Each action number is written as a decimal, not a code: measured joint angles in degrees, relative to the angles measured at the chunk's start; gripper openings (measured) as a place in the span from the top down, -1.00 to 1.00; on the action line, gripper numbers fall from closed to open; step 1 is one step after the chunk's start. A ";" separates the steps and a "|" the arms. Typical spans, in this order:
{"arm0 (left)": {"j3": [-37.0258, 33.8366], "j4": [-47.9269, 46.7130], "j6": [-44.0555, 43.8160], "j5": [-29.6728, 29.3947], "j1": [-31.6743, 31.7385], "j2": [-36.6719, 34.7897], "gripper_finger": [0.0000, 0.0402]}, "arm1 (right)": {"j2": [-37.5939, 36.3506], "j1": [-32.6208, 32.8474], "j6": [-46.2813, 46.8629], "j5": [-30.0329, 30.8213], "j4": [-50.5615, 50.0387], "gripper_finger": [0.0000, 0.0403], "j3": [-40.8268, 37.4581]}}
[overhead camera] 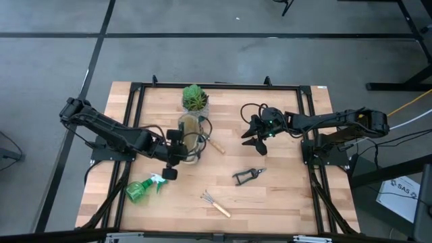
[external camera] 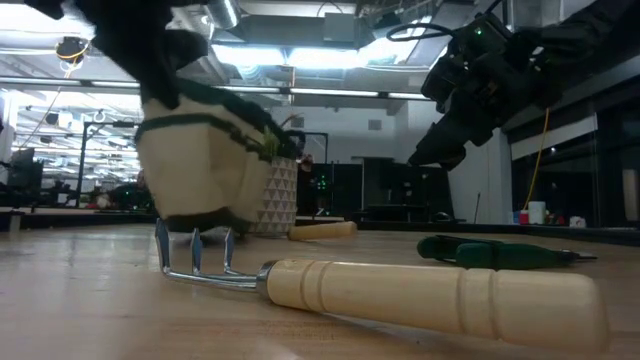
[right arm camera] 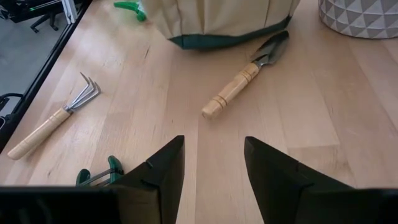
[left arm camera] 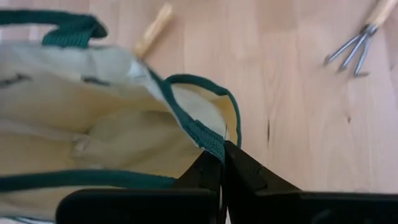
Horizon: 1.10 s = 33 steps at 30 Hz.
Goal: Pick & Place Garden tools in Gardening bag
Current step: Prepare the gardening bag, then put the trowel into the gardening bag
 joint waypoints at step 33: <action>-0.01 -3.23 -6.98 -8.97 -2.01 -12.20 0.49 | 0.02 0.02 -0.32 -0.43 -0.52 0.16 0.04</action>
